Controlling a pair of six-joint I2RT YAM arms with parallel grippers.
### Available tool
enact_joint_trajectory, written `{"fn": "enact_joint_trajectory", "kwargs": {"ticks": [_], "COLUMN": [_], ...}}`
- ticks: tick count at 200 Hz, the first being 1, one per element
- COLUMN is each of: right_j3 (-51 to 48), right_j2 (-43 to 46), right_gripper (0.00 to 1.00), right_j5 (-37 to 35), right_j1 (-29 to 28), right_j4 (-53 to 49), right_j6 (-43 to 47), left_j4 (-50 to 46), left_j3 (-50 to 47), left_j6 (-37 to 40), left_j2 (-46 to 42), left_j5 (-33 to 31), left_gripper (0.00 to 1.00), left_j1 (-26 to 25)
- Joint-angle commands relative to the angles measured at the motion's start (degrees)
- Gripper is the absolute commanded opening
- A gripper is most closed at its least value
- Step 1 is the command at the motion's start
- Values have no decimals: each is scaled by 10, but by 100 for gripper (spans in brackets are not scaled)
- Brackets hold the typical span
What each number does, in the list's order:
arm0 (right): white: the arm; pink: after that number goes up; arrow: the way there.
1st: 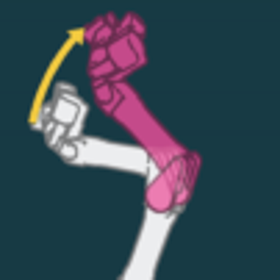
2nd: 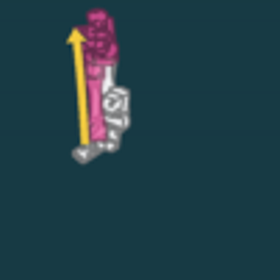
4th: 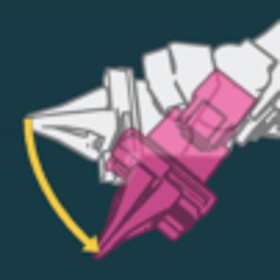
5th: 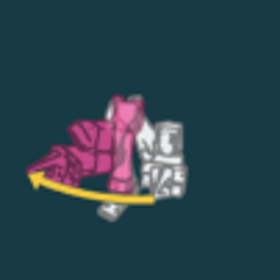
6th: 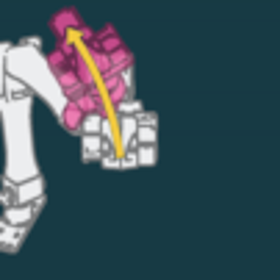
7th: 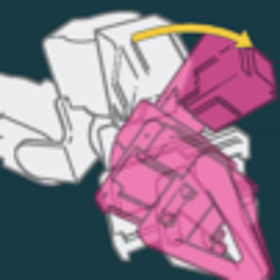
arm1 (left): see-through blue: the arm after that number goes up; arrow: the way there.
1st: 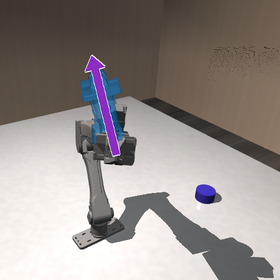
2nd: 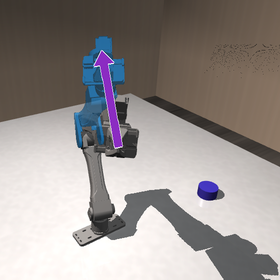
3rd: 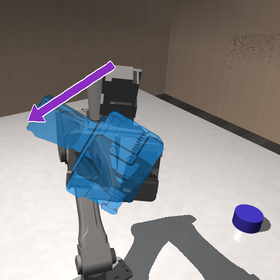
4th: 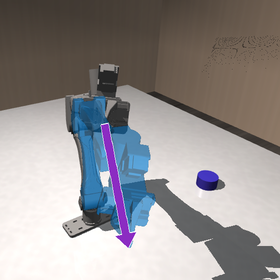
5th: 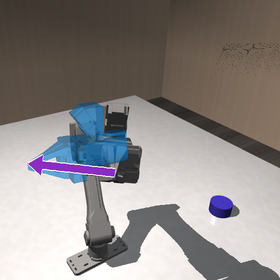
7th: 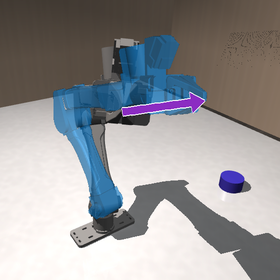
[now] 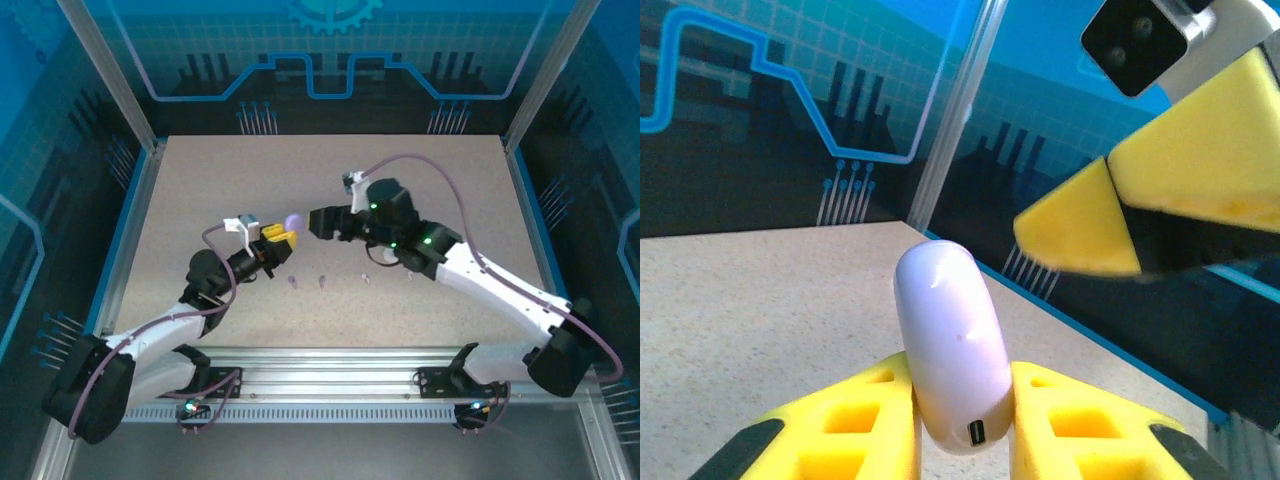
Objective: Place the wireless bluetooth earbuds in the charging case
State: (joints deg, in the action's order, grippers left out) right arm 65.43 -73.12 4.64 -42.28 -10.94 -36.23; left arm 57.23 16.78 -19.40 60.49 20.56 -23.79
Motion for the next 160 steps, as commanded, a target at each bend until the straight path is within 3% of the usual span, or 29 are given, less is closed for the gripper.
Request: {"fn": "enact_joint_trajectory", "kwargs": {"ticks": [1, 49, 75, 160], "right_j3": [-34, -47, -32, 41], "right_j2": [25, 47, 36, -65], "right_gripper": [76, 76, 75, 67], "right_j5": [120, 286, 376, 371], "right_j1": [39, 79, 113, 127], "right_j4": [23, -19, -47, -53], "right_j6": [134, 339, 406, 351], "left_j4": [-28, 28, 63, 108], "left_j3": [25, 59, 72, 71], "left_j6": [-41, -103, -123, -142], "left_j2": [-1, 48, 74, 91], "left_j5": [58, 143, 179, 194], "left_gripper": [26, 26, 26, 26], "left_j1": [9, 16, 16, 16]}}
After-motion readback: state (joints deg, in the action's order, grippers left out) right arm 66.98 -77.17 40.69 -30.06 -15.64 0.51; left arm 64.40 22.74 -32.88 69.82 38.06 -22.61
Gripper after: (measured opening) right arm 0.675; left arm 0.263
